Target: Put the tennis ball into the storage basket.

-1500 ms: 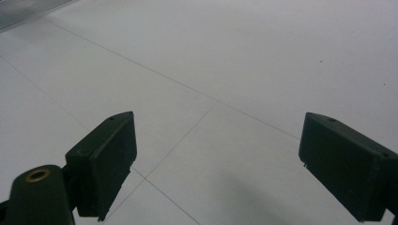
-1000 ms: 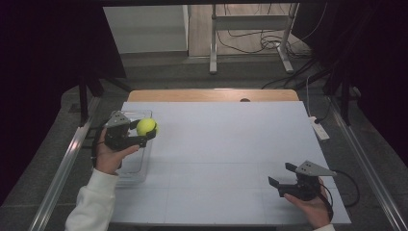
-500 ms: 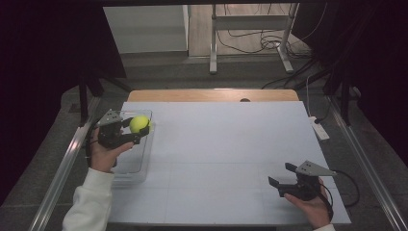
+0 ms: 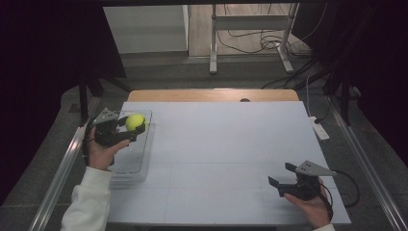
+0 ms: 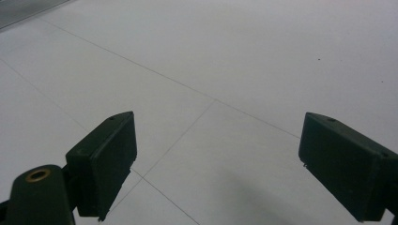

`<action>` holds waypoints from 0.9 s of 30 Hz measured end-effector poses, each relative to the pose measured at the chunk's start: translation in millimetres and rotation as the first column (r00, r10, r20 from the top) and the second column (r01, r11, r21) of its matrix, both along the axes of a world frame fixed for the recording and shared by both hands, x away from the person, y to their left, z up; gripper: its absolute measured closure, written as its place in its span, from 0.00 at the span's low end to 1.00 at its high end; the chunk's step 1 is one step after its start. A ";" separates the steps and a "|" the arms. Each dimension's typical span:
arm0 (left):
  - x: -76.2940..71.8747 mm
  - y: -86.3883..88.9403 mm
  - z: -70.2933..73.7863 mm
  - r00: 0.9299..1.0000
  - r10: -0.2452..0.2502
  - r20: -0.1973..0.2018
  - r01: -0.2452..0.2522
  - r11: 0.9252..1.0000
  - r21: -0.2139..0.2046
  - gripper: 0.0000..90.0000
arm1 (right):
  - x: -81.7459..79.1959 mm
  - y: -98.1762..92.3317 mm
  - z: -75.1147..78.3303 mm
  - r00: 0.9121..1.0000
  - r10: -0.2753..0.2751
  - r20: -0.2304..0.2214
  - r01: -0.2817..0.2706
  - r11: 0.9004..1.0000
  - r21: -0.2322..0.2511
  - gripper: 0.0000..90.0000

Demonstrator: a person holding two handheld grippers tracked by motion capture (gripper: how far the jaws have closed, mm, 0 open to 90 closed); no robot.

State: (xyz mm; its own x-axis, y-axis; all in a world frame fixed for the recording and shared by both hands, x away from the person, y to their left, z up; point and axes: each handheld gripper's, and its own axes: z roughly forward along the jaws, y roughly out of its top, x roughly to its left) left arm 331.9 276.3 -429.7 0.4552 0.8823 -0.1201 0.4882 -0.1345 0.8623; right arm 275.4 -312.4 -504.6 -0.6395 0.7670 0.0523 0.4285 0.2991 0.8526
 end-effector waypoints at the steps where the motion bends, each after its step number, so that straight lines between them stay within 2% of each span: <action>1: 0.1 1.3 -0.1 1.000 0.002 -0.001 -0.002 1.000 -0.001 0.30 | 0.0 -0.1 0.0 1.000 0.000 -0.001 0.000 1.000 0.001 0.13; 5: 0.8 5.4 -0.8 1.000 0.019 -0.002 -0.019 1.000 0.006 0.30 | -0.1 0.1 0.0 1.000 -0.001 0.001 0.001 1.000 -0.003 0.13; 16: 4.3 19.4 -0.7 0.998 0.065 -0.002 -0.065 0.998 -0.019 0.30 | 0.0 0.9 0.2 1.000 -0.003 0.000 0.003 1.000 0.001 0.13; 27: 15.4 25.8 -4.7 0.994 0.108 -0.024 -0.108 0.994 0.006 0.30 | 1.0 1.8 0.3 1.000 -0.001 0.002 0.001 1.000 0.000 0.13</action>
State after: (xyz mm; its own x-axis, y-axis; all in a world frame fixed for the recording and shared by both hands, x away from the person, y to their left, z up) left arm 347.3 302.1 -434.4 0.3543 0.9266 -0.1261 0.5209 -0.0836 0.8495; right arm 276.4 -310.7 -504.3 -0.6384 0.7680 0.0512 0.4272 0.2982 0.8535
